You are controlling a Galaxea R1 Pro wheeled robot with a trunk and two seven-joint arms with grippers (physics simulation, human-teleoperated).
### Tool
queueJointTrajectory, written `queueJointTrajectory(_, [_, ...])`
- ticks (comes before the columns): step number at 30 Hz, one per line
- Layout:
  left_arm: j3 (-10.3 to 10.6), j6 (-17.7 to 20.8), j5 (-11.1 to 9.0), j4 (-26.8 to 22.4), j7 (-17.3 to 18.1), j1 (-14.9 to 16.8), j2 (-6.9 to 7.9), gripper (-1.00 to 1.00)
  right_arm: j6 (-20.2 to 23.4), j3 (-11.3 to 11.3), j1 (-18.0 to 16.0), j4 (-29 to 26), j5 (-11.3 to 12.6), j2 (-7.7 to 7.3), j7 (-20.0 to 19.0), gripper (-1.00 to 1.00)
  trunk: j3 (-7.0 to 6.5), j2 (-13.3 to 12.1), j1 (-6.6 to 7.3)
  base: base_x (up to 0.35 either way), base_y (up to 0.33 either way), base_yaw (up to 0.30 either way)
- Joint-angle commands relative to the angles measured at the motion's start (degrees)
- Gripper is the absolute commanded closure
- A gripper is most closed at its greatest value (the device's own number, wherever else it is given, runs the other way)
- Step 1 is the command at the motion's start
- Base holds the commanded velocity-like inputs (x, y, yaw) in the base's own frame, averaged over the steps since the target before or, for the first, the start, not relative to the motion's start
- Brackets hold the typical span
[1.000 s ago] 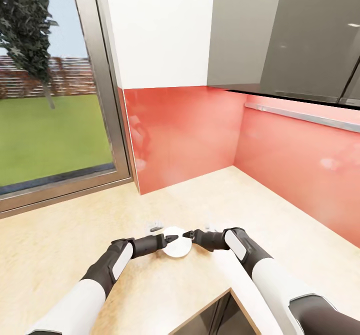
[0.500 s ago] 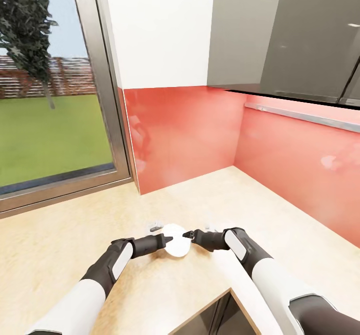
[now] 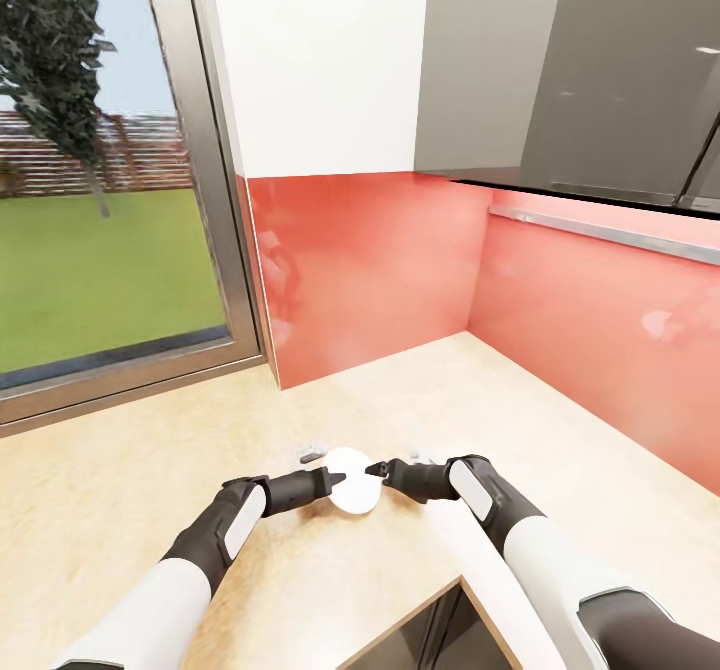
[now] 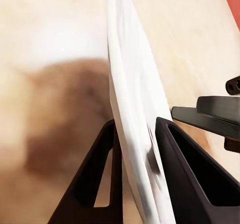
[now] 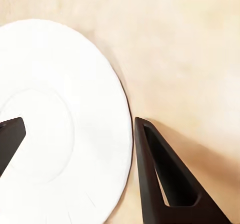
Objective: Set up a coffee station on the kitchen countertop: keep the coffee maker on the countertop, move the bottle of coffee from the kitchen shelf to the counter next to the coffee maker, place a paper coffee filter on top of the coffee maker, put the saucer next to the coffee maker with the coffee cup on the saucer, and place the electric kettle next to the coffee maker.
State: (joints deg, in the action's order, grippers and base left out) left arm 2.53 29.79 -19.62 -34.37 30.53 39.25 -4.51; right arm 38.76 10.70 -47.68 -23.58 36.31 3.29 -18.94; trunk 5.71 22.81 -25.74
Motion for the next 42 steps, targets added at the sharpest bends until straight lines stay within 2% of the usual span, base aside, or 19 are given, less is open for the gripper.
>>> queueJointTrajectory(1, [0.11, 0.09, 0.55, 0.01, -0.21, 0.03, 0.03, 1.00, 0.09, 0.20, -0.05, -0.03, -0.27, -0.03, -0.13, -1.00, 0.14, 0.11, -0.04, 0.000, 0.000, 0.000])
queueJointTrajectory(18, [0.11, 0.09, 0.55, 0.01, -0.29, 0.03, 0.03, 1.00, 0.71, -0.43, -0.07, -1.76, -0.27, -0.19, -0.37, -1.00, 0.14, 0.11, -0.04, 0.000, 0.000, 0.000])
queueJointTrajectory(25, [0.11, 0.09, 0.55, -0.04, -0.29, 0.03, 0.03, 1.00, 1.95, -0.61, -0.10, -11.16, -0.27, -0.26, -0.08, -1.00, 0.14, 0.11, -0.04, 0.000, 0.000, 0.000])
queueJointTrajectory(28, [0.11, 0.09, 0.55, 0.00, -0.29, 0.03, 0.03, 1.00, 2.42, -0.75, -0.13, -17.89, -0.38, -0.50, 0.14, -1.00, 0.14, 0.11, -0.04, 0.000, 0.000, 0.000])
queueJointTrajectory(30, [0.11, 0.09, 0.55, -0.09, -0.28, 0.03, 0.06, 1.00, 2.45, -0.74, -0.11, -20.31, -0.38, -1.16, 0.12, -1.00, 0.14, 0.11, -0.04, 0.000, 0.000, 0.000])
queueJointTrajectory(33, [-0.06, 0.23, 0.55, -0.29, -0.22, 0.03, 0.26, 1.00, 1.94, -0.25, -0.13, -27.27, -0.31, -4.43, -0.14, -1.00, 0.14, 0.11, -0.04, 0.000, 0.000, 0.000])
queueJointTrajectory(35, [-0.21, 0.40, 0.55, -0.44, -0.23, 0.03, 0.44, 1.00, 1.45, -0.09, -0.10, -29.49, -0.39, -5.83, -0.18, -1.00, 0.14, 0.11, -0.04, 0.000, 0.000, 0.000])
queueJointTrajectory(42, [-0.31, 0.51, 0.55, -0.71, -0.25, 0.11, 0.55, 1.00, 0.80, -0.05, -0.08, -30.16, -0.37, -6.08, -0.21, -1.00, 0.14, 0.11, -0.04, 0.000, 0.000, 0.000])
